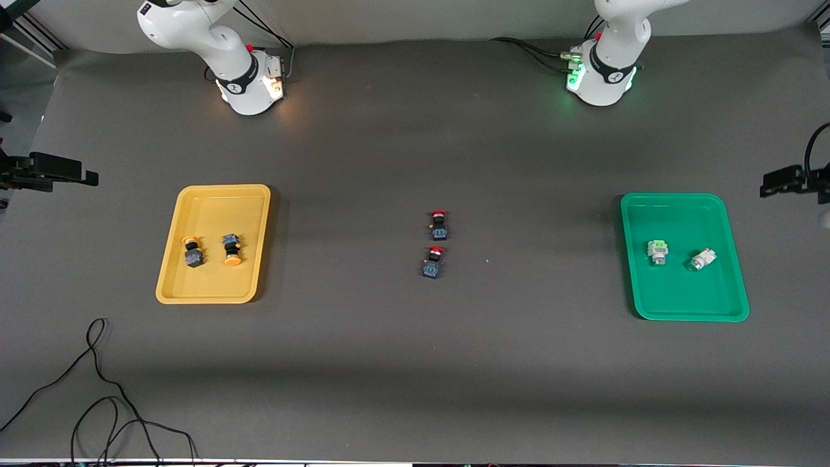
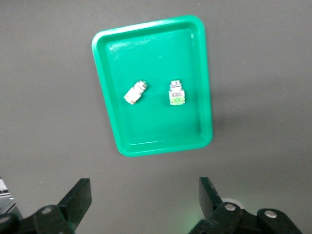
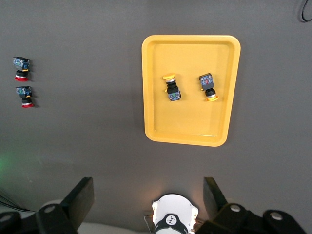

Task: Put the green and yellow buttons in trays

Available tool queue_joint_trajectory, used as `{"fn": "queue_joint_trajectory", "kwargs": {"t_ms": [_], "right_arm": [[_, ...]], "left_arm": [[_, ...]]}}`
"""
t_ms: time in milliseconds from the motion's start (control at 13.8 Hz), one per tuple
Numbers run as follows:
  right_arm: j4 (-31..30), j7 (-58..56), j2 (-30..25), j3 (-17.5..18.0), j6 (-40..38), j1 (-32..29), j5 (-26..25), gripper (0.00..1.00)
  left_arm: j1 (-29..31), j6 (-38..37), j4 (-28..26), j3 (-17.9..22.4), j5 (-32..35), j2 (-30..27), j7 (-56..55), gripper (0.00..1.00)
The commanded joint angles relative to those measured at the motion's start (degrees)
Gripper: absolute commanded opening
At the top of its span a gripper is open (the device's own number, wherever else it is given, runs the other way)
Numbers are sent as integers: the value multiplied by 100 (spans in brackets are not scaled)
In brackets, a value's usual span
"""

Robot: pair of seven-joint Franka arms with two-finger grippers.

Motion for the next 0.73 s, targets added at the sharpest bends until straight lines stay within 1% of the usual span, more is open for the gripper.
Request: {"fn": "queue_joint_trajectory", "kwargs": {"t_ms": [0,218,363,508,581,653], "right_arm": [[123,554,45,-42,-28,231,-70,99],[123,767,36,-42,-19,285,-70,99],[158,776,19,54,25,224,-140,99],[377,811,-16,369,25,-21,-307,99],[430,889,-86,615,25,-153,-343,99],[527,1108,-200,974,25,-364,-491,99]], "left_arm": [[-490,-328,396,50,21,-17,-307,98],[-1096,-311,555,49,21,-26,-815,98],[-1440,-223,546,58,21,9,-1238,98],[-1608,-144,546,76,12,62,-1458,99],[-1678,-48,529,119,3,88,-1459,99],[-1705,14,520,146,-40,114,-1459,99]]}}
